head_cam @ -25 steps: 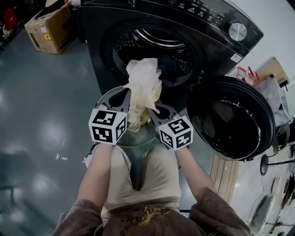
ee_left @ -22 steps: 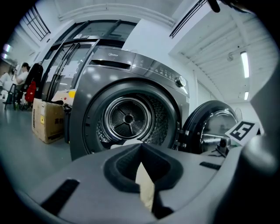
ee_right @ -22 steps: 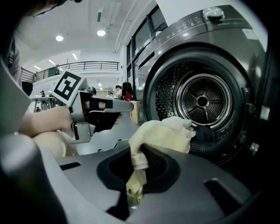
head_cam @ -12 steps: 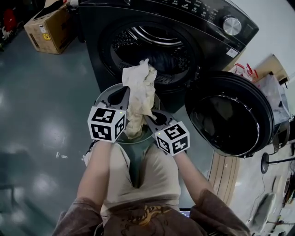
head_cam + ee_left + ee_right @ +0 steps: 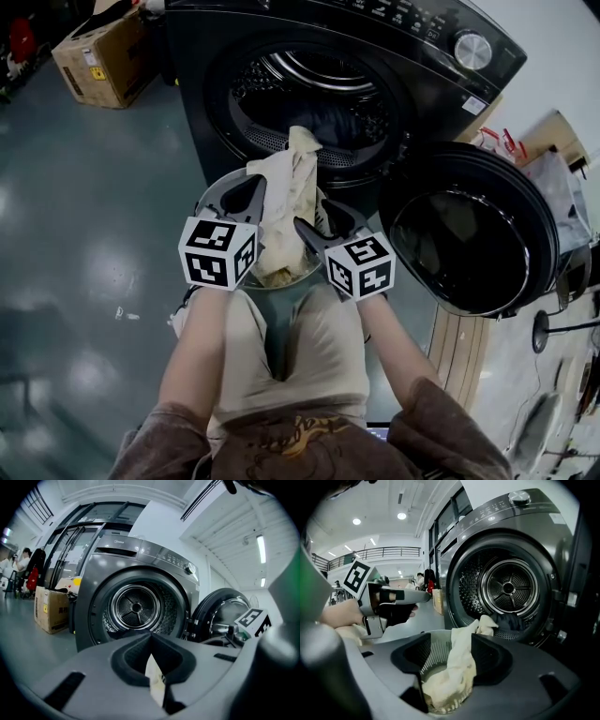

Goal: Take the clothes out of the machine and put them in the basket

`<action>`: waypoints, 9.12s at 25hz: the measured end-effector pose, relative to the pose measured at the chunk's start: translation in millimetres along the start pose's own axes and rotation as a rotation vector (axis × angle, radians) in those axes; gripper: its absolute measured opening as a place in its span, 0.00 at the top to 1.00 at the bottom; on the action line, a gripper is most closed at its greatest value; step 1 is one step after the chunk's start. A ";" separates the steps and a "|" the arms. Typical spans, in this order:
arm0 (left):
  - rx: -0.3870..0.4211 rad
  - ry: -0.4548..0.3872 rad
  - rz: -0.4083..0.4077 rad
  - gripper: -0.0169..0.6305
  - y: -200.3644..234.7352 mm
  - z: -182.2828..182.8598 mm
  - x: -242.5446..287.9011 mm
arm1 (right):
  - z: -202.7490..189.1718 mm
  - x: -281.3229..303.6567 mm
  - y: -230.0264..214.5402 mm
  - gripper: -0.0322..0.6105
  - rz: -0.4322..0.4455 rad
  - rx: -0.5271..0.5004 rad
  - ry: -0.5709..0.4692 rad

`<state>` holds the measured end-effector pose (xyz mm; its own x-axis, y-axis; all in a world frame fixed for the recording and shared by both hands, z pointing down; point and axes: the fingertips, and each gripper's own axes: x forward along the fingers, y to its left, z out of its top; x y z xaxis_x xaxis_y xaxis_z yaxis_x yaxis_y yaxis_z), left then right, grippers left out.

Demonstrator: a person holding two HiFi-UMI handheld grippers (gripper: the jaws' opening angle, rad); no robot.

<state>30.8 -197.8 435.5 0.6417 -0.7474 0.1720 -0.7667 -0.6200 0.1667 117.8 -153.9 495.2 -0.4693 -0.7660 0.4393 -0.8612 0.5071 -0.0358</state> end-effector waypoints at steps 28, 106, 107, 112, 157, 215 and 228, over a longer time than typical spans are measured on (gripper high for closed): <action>-0.014 0.040 -0.085 0.97 3.7 -10.5 24.5 | 42.0 177.4 -188.1 0.44 -0.263 -0.031 0.119; 0.050 0.061 0.019 0.97 -11.4 -10.2 14.3 | -4.7 5.3 51.3 0.89 0.201 -0.227 0.056; 0.050 0.060 0.021 0.97 -11.1 -10.0 13.7 | -6.4 3.5 55.5 0.89 0.211 -0.230 0.058; 0.046 0.064 0.033 0.97 -8.1 -10.1 14.0 | -12.6 2.0 52.6 0.86 0.215 -0.220 0.066; -0.009 0.103 -0.053 0.97 3.8 -20.1 21.0 | 1.9 202.3 -195.0 0.39 -0.183 -0.017 0.330; -0.020 0.075 0.013 0.97 -8.8 -12.3 13.8 | -14.3 9.2 33.6 0.63 0.178 -0.170 0.039; -0.024 0.073 -0.007 0.97 -14.4 -12.3 18.9 | 38.9 62.0 -76.9 0.38 -0.063 -0.105 -0.043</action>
<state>54.2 -200.0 448.3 0.6470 -0.7234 0.2409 -0.7624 -0.6182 0.1913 147.4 -255.8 490.2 -0.4252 -0.8126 0.3987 -0.8649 0.4946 0.0857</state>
